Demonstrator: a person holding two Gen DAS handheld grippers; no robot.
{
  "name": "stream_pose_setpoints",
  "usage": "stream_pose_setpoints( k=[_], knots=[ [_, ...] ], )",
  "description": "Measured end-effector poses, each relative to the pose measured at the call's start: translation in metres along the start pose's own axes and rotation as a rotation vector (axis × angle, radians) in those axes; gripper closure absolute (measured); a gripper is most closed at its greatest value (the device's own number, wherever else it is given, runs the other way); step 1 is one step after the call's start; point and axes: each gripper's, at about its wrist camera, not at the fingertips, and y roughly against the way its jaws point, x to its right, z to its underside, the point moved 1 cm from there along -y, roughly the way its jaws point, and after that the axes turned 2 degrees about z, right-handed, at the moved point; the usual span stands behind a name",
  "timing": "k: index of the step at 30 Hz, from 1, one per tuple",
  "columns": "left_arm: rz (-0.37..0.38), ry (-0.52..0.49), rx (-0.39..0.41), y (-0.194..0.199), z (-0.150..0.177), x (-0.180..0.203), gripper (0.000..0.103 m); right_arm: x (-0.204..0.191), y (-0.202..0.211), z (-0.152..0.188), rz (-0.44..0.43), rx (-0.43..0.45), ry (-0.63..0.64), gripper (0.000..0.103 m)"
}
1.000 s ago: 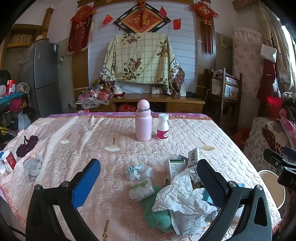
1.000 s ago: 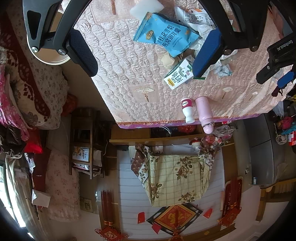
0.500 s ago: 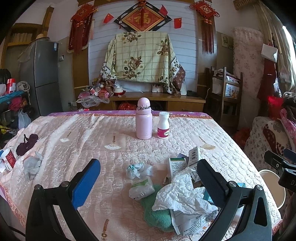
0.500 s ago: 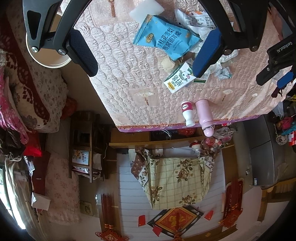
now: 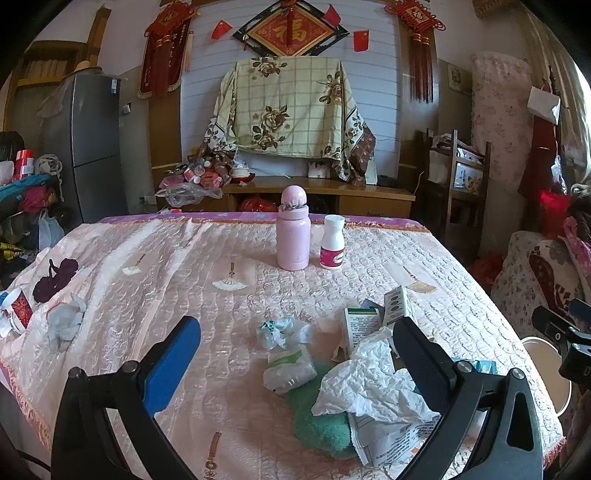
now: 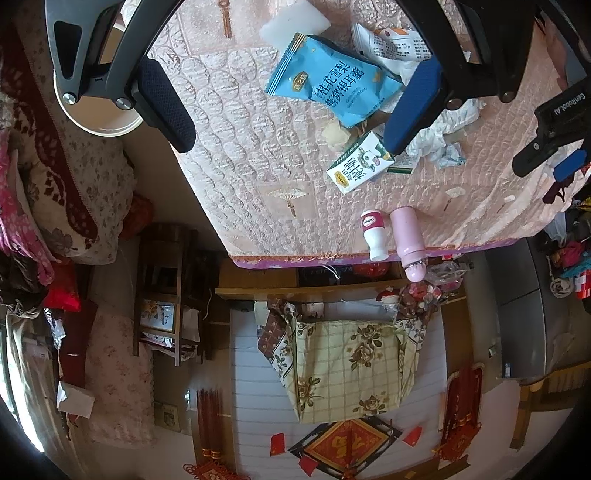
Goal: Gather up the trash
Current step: 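Reach into the pile and grasp the white tissue with the left tool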
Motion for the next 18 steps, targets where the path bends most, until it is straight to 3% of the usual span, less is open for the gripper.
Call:
stream_pose_setpoints(
  k=[10, 18],
  knots=[
    [-0.005, -0.026, -0.024, 0.001, 0.004, -0.021, 0.000, -0.003, -0.005, 0.003, 0.004, -0.021, 0.029, 0.000],
    [0.047, -0.057, -0.112, -0.005, 0.012, -0.043, 0.000, 0.007, -0.023, 0.010, 0.003, -0.106, 0.037, 0.000]
  ],
)
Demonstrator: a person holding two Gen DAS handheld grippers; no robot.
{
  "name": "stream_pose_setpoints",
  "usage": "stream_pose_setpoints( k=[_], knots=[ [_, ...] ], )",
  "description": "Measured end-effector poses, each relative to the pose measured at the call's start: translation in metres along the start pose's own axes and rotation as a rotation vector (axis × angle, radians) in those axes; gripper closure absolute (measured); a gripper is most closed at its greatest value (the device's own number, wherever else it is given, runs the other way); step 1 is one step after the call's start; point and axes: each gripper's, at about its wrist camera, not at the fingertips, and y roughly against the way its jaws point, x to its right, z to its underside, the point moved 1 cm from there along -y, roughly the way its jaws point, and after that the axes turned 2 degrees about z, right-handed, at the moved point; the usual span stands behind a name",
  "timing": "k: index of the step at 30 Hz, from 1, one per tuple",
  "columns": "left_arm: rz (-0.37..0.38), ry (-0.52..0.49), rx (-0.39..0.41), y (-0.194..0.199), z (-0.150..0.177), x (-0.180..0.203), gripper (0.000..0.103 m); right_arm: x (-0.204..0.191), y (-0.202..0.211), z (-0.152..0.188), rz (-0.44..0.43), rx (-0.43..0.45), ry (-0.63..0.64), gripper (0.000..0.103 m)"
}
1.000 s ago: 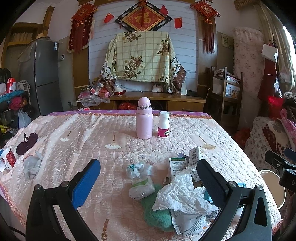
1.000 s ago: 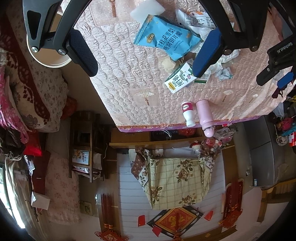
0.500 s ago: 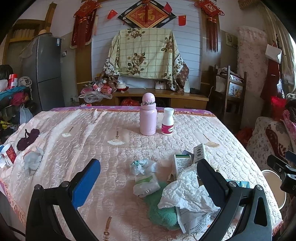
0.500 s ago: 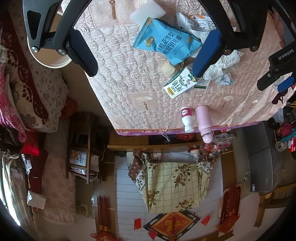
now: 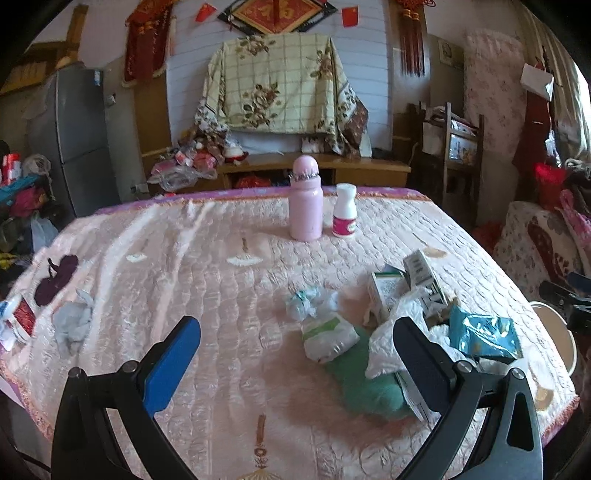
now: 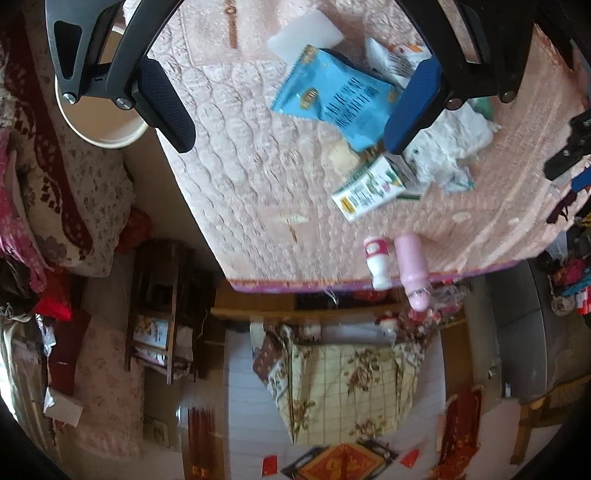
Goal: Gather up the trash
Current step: 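Reach into the pile and grasp the white tissue with the left tool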
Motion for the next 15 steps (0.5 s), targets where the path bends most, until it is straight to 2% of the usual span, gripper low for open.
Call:
stream_pose_setpoints(
  k=[3, 10, 13, 15],
  knots=[
    [0.054, 0.013, -0.015, -0.004, 0.000, 0.002, 0.000, 0.007, -0.006, 0.003, -0.001, -0.022, 0.014, 0.000],
    [0.183, 0.000, -0.107, -0.035, -0.003, 0.035, 0.000, 0.006, -0.028, 0.021, -0.143, -0.124, 0.084, 0.000],
    [0.201, -0.038, -0.143, -0.051, -0.001, 0.051, 0.000, 0.005, -0.040, 0.022, -0.205, -0.162, 0.127, 0.000],
    [0.210, -0.059, -0.182, -0.062, 0.000, 0.062, 0.000, 0.006, -0.047, 0.021, -0.206, -0.176, 0.129, 0.000]
  ],
)
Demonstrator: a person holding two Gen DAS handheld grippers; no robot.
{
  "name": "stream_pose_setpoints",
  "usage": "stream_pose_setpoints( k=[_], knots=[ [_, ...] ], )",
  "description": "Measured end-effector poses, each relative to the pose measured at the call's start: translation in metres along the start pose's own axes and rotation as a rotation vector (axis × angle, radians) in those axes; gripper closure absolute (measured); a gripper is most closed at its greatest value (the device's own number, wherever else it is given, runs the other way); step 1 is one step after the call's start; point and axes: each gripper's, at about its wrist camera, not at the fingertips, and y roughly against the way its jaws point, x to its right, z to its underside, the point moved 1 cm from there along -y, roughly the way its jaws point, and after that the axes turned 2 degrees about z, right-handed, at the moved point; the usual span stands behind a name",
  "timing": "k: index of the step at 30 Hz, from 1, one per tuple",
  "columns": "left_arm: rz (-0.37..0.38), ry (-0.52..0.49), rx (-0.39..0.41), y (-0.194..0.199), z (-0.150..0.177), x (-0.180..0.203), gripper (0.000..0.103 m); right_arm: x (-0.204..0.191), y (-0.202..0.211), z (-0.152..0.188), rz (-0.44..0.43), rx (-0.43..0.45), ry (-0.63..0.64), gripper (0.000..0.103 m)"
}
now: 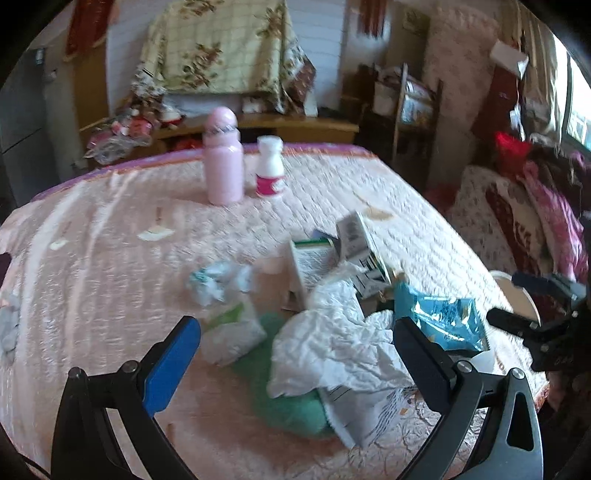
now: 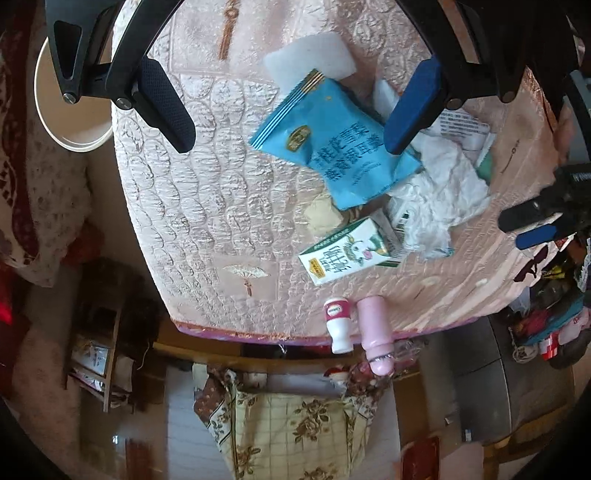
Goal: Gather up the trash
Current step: 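Reach into the pile and grasp the white tissue with the left tool, then grasp the white milk carton with the right tool while the left tool holds the tissue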
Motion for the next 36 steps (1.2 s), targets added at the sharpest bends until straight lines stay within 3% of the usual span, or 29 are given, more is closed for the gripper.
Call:
stream_pose_setpoints(
  k=[5, 7, 9, 12, 20, 25, 26, 29, 33, 36],
  knots=[
    [-0.007, -0.056, -0.056, -0.026, -0.001, 0.014, 0.001, 0.015, -0.012, -0.011, -0.035, -0.007, -0.075, 0.000],
    [0.004, -0.073, -0.081, -0.035, -0.002, 0.016, 0.019, 0.018, -0.018, -0.020, -0.047, -0.013, -0.109, 0.000],
    [0.005, -0.071, -0.135, -0.045, -0.001, 0.015, 0.071, 0.020, -0.027, -0.030, -0.060, -0.032, -0.139, 0.000],
    [0.032, -0.043, -0.184, -0.052, -0.002, 0.009, 0.085, 0.020, -0.046, -0.049, -0.099, -0.056, -0.197, 0.000],
    [0.006, 0.029, -0.065, -0.014, -0.028, -0.028, 0.089, -0.014, -0.115, -0.095, -0.226, -0.183, -0.280, 0.000],
    [-0.010, 0.070, -0.028, -0.006, -0.034, -0.039, 0.089, -0.033, -0.154, -0.109, -0.230, -0.251, -0.283, 0.001],
    [-0.016, 0.070, -0.019, -0.005, -0.034, -0.039, 0.089, -0.036, -0.157, -0.110, -0.223, -0.253, -0.273, 0.002],
    [-0.014, 0.074, -0.019, -0.012, -0.035, -0.040, 0.089, -0.041, -0.170, -0.109, -0.240, -0.298, -0.283, 0.029],
    [-0.021, 0.081, -0.018, -0.013, -0.036, -0.041, 0.089, -0.043, -0.174, -0.104, -0.271, -0.300, -0.298, 0.030],
    [-0.018, 0.089, -0.006, -0.006, -0.039, -0.041, 0.089, -0.045, -0.155, -0.107, -0.290, -0.249, -0.287, 0.031]
  ],
)
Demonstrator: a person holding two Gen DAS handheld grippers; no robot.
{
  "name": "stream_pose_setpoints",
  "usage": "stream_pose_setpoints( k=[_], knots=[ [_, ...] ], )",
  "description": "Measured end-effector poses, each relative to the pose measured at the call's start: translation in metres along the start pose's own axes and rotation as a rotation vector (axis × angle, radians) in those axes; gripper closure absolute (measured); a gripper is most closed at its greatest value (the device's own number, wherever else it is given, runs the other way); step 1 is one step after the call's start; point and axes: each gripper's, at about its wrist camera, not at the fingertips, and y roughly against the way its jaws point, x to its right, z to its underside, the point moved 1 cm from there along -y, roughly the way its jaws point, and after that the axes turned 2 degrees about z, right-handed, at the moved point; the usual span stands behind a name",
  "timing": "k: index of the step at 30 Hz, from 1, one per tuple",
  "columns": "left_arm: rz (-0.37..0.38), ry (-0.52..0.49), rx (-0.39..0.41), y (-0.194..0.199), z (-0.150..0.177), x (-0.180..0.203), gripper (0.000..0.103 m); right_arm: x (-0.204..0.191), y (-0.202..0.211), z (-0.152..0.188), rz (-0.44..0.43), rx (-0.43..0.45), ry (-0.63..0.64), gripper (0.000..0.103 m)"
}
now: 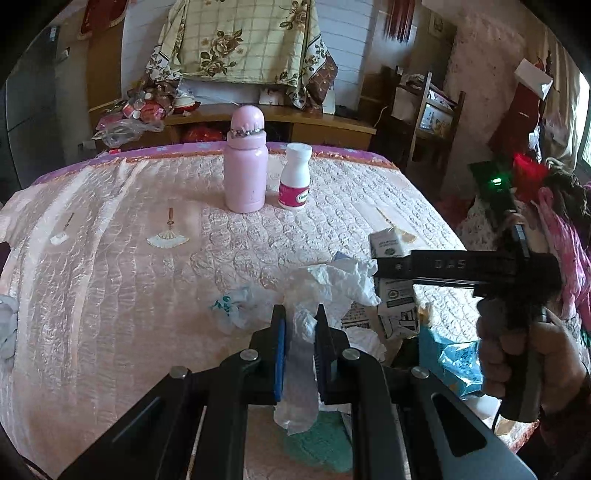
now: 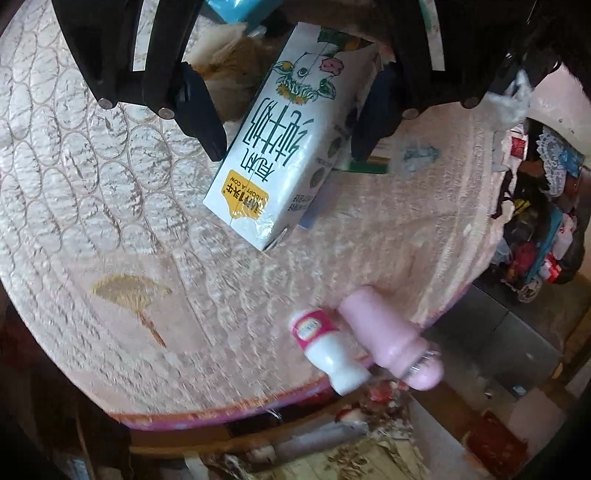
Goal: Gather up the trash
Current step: 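Grasp the white milk carton with the right tool while the left tool holds the tissue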
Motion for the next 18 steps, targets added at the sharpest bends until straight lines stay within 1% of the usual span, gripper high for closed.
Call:
stream_pose_setpoints(
  k=[4, 7, 10, 14, 18],
  knots=[
    [0.004, -0.005, 0.026, 0.012, -0.006, 0.007, 0.089, -0.011, 0.037, 0.000, -0.002, 0.063, 0.047, 0.031],
    [0.017, -0.021, 0.040, 0.019, -0.009, 0.020, 0.089, -0.017, 0.069, 0.001, 0.029, 0.098, 0.084, 0.031],
    [0.040, -0.039, 0.047, 0.023, -0.009, 0.037, 0.089, -0.020, 0.093, 0.007, 0.080, 0.122, 0.120, 0.031],
    [0.079, -0.077, 0.053, 0.026, -0.007, 0.066, 0.089, -0.006, 0.127, 0.022, 0.155, 0.138, 0.151, 0.031],
    [0.120, -0.111, 0.047, 0.025, -0.003, 0.096, 0.089, 0.024, 0.156, 0.034, 0.214, 0.159, 0.133, 0.031]
  ],
)
